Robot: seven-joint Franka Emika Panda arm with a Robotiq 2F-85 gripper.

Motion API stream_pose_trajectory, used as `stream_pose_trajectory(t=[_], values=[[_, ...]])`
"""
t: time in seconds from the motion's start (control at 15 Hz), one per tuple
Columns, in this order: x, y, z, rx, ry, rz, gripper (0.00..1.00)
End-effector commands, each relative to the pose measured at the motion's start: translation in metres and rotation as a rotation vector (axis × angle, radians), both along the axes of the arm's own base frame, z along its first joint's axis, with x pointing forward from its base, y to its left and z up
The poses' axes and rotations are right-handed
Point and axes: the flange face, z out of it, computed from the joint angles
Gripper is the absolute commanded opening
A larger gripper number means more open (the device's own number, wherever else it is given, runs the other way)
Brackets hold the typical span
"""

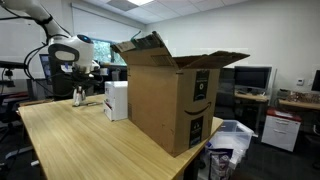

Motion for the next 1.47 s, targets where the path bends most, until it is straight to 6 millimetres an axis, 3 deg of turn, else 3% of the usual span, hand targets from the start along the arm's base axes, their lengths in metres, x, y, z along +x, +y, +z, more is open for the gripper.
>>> stream_pose_trajectory(t=[0.0,0.53,1.07,1.4], values=[[-0.009,-0.002,0.008,0.017,-0.062,-0.018,0.06],[-0.005,-0.005,0.029,0.066,-0.139,-0.084,0.06],[-0.003,-0.005,0.073,0.091,-0.25,-0.108,0.06],[-0.004,0.014,0.094,0.165,-0.278,-0.105,0.07]])
